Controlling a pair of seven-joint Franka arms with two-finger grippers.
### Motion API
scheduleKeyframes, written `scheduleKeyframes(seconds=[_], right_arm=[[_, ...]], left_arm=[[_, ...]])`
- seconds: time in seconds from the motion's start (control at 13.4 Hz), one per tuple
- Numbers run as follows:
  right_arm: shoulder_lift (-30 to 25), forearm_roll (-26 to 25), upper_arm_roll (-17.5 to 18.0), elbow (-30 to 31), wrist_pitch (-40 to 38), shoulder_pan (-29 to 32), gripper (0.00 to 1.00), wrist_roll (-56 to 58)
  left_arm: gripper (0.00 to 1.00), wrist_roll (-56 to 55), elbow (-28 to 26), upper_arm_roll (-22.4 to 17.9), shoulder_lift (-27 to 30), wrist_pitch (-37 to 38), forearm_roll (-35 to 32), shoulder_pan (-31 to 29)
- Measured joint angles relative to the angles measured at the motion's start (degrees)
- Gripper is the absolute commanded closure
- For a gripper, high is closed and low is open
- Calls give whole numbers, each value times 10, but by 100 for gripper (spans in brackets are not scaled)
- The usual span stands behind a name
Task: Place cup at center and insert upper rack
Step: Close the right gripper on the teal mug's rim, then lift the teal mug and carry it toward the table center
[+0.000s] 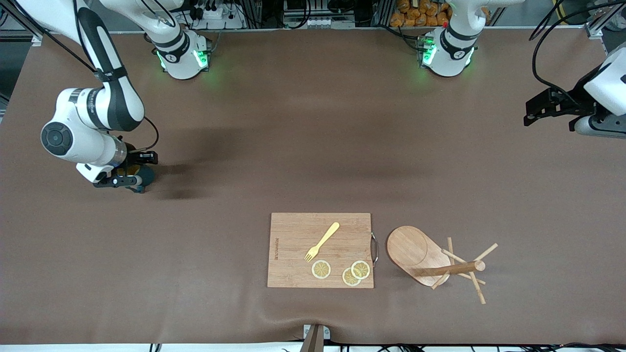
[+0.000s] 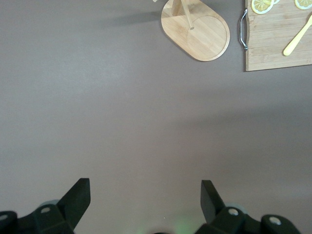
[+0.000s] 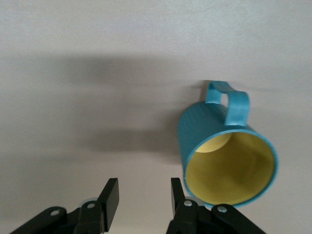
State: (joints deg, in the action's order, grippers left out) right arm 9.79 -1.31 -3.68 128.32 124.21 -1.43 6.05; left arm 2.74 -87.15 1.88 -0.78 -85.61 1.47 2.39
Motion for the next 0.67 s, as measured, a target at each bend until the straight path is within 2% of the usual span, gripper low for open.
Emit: scheduleKeyframes(seconds=[0.3, 0.37, 0.45, 0.52, 0.6, 0.67], right_arm=[[6, -12, -6, 4, 23, 11, 50, 2], [11, -12, -6, 5, 30, 16, 54, 7], [18, -12, -6, 5, 39, 24, 68, 21], [25, -12, -6, 5, 48, 34, 88, 37], [32, -12, -7, 6, 56, 45, 100, 48], [39, -12, -7, 6, 60, 51, 100, 50]], left_arm=[[0, 0, 0, 0, 0, 0, 0, 0], [0, 0, 0, 0, 0, 0, 0, 0], [0, 0, 0, 0, 0, 0, 0, 0], [0, 0, 0, 0, 0, 0, 1, 0], [0, 0, 0, 1, 0, 0, 1, 0], [0, 0, 0, 2, 0, 0, 1, 0]])
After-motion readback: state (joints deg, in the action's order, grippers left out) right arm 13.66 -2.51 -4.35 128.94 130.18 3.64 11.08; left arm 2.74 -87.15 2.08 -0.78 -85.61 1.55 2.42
